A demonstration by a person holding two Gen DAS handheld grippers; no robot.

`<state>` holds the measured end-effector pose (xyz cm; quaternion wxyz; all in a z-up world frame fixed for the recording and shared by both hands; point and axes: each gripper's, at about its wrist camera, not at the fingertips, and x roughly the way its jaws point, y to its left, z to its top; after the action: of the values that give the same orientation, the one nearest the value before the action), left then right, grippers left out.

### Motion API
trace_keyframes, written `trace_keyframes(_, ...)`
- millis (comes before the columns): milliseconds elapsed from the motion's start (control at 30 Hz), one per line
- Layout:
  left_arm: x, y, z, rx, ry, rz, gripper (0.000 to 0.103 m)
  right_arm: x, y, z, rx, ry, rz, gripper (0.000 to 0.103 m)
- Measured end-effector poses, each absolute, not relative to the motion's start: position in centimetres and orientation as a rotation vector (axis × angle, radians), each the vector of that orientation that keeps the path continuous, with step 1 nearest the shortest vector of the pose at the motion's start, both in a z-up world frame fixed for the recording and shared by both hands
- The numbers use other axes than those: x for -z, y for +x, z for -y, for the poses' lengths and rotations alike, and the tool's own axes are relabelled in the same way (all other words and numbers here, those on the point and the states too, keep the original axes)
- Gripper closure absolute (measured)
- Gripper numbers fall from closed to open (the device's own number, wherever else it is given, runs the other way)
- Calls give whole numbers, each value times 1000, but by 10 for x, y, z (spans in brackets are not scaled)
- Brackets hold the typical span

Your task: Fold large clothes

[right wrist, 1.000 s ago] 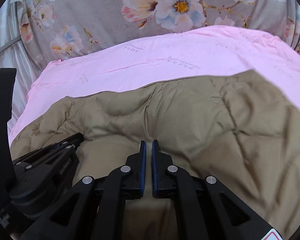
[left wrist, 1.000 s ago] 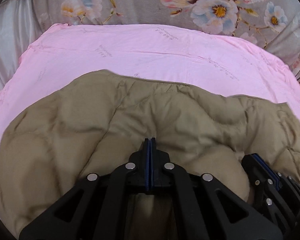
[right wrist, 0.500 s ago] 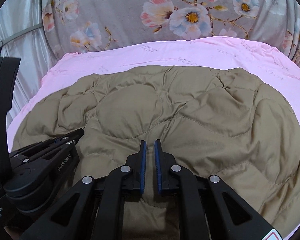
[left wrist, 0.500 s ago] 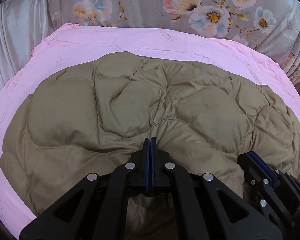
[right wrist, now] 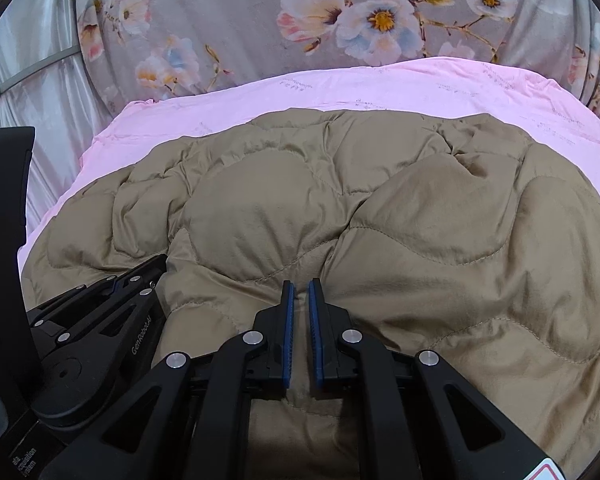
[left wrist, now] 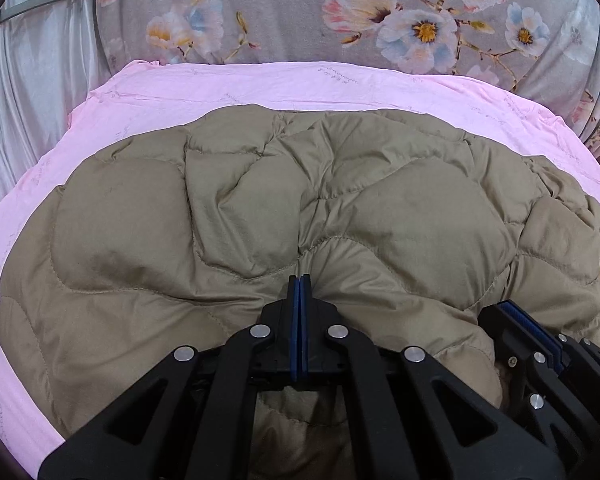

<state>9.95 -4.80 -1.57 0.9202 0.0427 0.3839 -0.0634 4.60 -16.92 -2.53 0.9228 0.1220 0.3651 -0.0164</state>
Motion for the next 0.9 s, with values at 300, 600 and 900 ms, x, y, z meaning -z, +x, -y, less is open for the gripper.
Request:
trace_keyframes(300, 8, 101, 31, 179, -7, -806, 103, 23, 46, 172, 32, 249, -747, 96)
trace_keyframes(600, -43, 54, -93, 147, -249, -800, 40, -8, -5, 157, -53, 296, -718, 92)
trace_keyframes(900, 6, 73, -162, 125, -577, -949, 32, 4, -13, 129, -57, 252, -746, 92)
